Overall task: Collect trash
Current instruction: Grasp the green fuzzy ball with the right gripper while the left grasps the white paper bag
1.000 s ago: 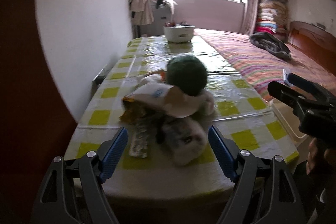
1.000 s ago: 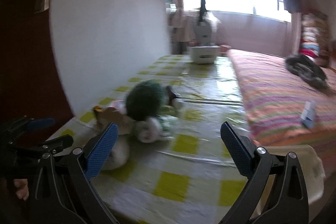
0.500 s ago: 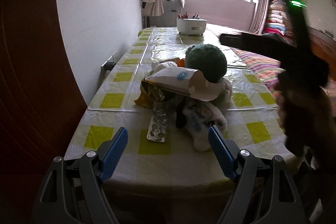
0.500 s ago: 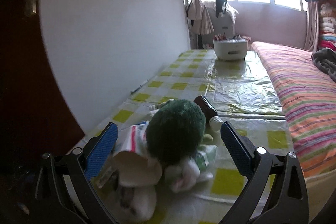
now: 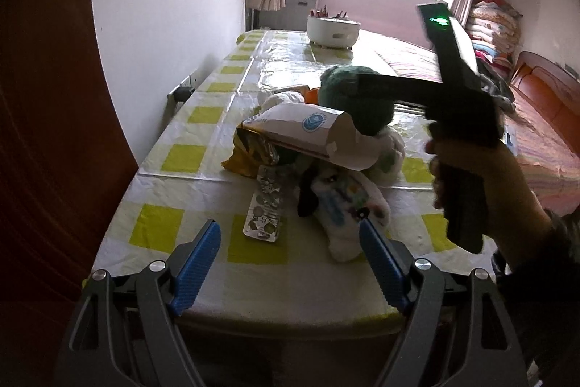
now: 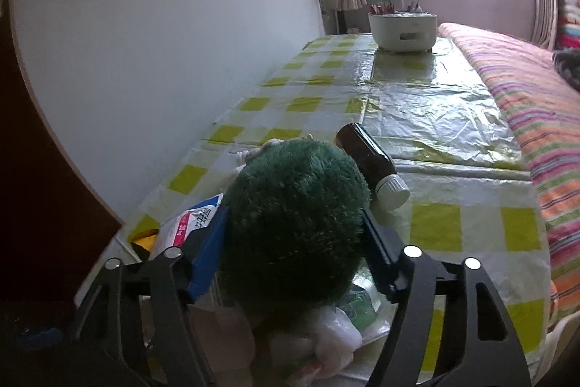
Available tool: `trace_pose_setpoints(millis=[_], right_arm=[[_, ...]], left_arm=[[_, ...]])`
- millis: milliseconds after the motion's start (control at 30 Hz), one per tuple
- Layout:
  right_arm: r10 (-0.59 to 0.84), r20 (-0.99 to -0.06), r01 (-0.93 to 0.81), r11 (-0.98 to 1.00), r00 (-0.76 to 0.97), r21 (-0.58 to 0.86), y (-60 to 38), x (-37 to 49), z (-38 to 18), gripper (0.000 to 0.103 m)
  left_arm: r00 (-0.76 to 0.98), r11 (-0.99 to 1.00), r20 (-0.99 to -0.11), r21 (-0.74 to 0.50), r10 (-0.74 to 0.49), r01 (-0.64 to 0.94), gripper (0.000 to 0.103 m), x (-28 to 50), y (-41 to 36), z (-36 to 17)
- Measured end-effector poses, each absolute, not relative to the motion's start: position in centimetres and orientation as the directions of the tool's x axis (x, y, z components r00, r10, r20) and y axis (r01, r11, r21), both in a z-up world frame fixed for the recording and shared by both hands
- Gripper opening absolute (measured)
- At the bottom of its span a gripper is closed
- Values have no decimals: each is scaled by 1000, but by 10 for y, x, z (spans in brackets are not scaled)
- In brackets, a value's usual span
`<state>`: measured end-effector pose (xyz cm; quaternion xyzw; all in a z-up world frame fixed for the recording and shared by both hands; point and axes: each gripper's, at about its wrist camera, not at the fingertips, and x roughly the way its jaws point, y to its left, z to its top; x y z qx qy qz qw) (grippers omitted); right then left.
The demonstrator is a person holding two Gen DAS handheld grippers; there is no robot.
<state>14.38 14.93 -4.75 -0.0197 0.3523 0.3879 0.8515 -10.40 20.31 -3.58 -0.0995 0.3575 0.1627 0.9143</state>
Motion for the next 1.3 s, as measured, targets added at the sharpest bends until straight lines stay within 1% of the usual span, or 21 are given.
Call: trace_pose_setpoints(millis=[133, 300, 400, 500, 533, 633, 733, 833, 933, 1067, 1100, 1133, 1167, 1200, 1233, 1300], right_arm=[[703, -539, -676, 674, 463, 298, 118, 138, -39, 64], [733, -441, -693, 662, 519, 285, 79, 121, -26, 64], [737, -403, -692, 664, 542, 283, 62, 116, -28, 64], [763, -388, -691, 639, 516, 337, 47, 118, -29, 65], [766, -379, -693, 637, 520, 337, 44, 118, -28, 65], [767, -352, -703, 637, 537, 316, 33, 116, -24, 65], [776, -336, -700, 629, 534, 338, 20, 117, -25, 65], [770, -342, -690, 636, 539, 345, 10, 121, -31, 65], [769, -363, -675, 637, 526, 372, 0, 130, -41, 65], [770, -363, -665, 637, 525, 390, -8, 133, -43, 65], [770, -360, -664, 638, 528, 390, -10, 133, -42, 65], [771, -356, -665, 636, 528, 392, -10, 132, -42, 65], [774, -352, -666, 633, 526, 395, -12, 132, -41, 65], [775, -349, -665, 632, 527, 398, -13, 132, -41, 65], [775, -346, -664, 632, 529, 400, -15, 131, -40, 65], [774, -342, -662, 633, 533, 402, -18, 131, -39, 65]], left_arm=[[683, 925, -695, -69, 223, -373, 76, -94, 203, -33], [686, 899, -708, -177, 167, -401, 76, -71, 209, -22], [681, 875, -714, -217, 160, -433, 76, -55, 208, -16], [680, 851, -716, -253, 155, -460, 76, -37, 204, -10], [684, 842, -713, -270, 151, -467, 76, -29, 203, -9], [663, 813, -727, -270, 179, -515, 76, -12, 204, -10], [637, 754, -753, -320, 164, -573, 76, 0, 214, -18], [615, 675, -778, -387, 126, -628, 76, 7, 227, -30], [600, 632, -793, -413, 105, -656, 76, 11, 235, -37], [587, 574, -808, -455, 56, -681, 76, 13, 246, -51], [587, 565, -809, -465, 42, -682, 73, 14, 248, -54], [585, 560, -811, -473, 25, -680, 58, 15, 249, -58], [587, 559, -810, -486, 2, -672, 49, 17, 250, -62], [587, 557, -809, -493, -10, -669, 49, 17, 250, -65], [594, 557, -804, -502, -18, -662, 46, 18, 251, -67], [604, 572, -797, -502, -14, -649, 44, 16, 250, -68]])
